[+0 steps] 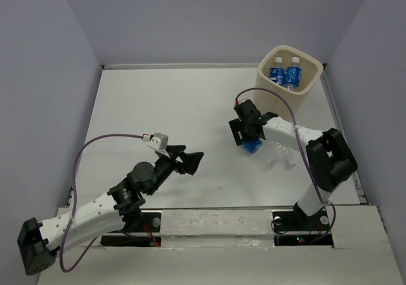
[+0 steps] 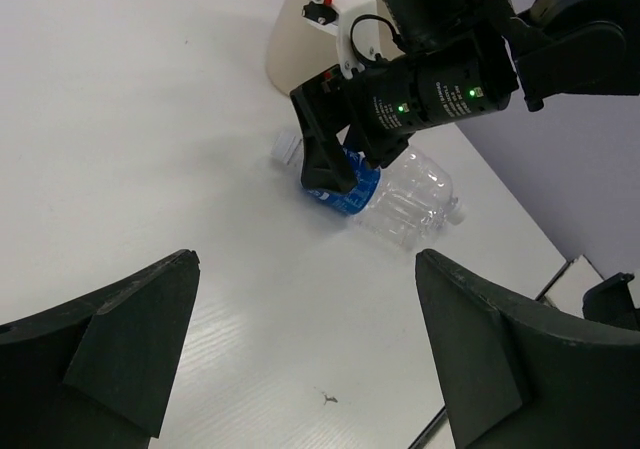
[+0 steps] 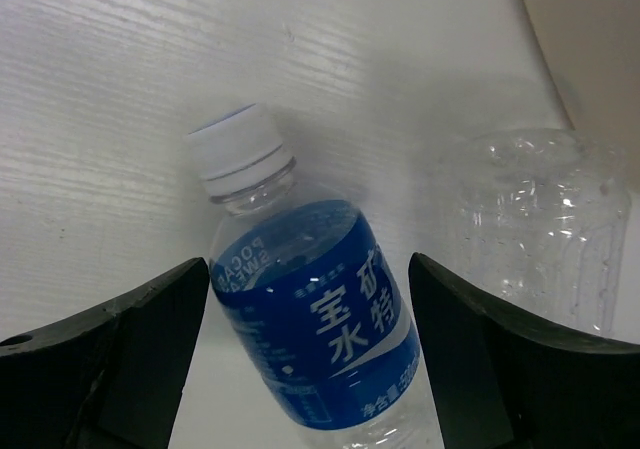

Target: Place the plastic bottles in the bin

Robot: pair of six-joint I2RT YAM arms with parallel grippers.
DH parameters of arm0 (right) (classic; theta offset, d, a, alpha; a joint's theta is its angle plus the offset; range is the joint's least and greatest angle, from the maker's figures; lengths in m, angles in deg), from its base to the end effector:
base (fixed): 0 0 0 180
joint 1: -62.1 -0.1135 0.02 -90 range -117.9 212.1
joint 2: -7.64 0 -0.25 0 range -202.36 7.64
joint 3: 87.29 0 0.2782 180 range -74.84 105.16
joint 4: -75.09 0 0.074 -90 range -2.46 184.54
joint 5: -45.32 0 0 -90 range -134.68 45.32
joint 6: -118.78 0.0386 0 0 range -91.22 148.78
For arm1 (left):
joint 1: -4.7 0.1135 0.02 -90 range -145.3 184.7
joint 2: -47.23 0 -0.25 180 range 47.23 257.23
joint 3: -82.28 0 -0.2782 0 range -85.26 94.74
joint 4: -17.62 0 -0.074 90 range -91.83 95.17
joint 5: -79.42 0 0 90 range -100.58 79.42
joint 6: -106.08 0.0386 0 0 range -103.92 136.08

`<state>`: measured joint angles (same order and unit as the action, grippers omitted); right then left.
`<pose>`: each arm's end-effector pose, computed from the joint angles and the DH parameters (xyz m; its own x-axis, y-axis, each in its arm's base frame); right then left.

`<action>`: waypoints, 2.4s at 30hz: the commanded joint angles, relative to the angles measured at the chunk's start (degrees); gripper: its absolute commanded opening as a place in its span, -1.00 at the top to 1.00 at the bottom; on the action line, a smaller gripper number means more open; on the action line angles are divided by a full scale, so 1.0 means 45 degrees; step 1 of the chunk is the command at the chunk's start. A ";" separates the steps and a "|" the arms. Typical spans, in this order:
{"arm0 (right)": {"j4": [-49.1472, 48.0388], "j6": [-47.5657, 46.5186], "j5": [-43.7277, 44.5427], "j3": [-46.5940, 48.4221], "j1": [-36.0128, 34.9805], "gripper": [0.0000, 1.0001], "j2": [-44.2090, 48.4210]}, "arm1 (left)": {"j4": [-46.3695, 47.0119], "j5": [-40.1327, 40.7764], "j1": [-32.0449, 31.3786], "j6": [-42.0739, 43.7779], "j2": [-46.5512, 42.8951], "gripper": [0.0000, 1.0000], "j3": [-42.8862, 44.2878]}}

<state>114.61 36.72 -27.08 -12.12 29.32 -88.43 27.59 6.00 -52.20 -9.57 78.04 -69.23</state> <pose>0.3099 0.1857 0.1665 -0.7781 -0.3445 -0.5252 -0.2858 0.9388 -0.1923 0.1148 -0.1559 0.2451 -0.2152 -0.4296 -0.8770 0.6160 0.6371 -0.4633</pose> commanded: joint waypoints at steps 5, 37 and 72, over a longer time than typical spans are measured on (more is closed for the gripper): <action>0.0195 0.0265 -0.1060 0.0398 -0.0119 -0.64 -0.0603 | 0.1308 0.0456 -0.0030 0.0407 -0.0576 -0.98 -0.0457; -0.9981 -0.1026 0.1969 0.6704 0.4719 0.17 0.2446 | 0.1464 0.0456 -0.0030 -0.0257 0.0634 -0.98 -0.0379; -0.5741 0.3430 -0.0338 0.2862 0.5271 -0.22 0.1916 | 0.1991 -0.1145 -0.0596 -0.4864 1.0007 -0.98 0.4169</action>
<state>84.97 49.64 -28.87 3.77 52.82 -81.35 32.81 1.00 -53.84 -28.50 120.24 -55.00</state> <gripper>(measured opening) 0.738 0.989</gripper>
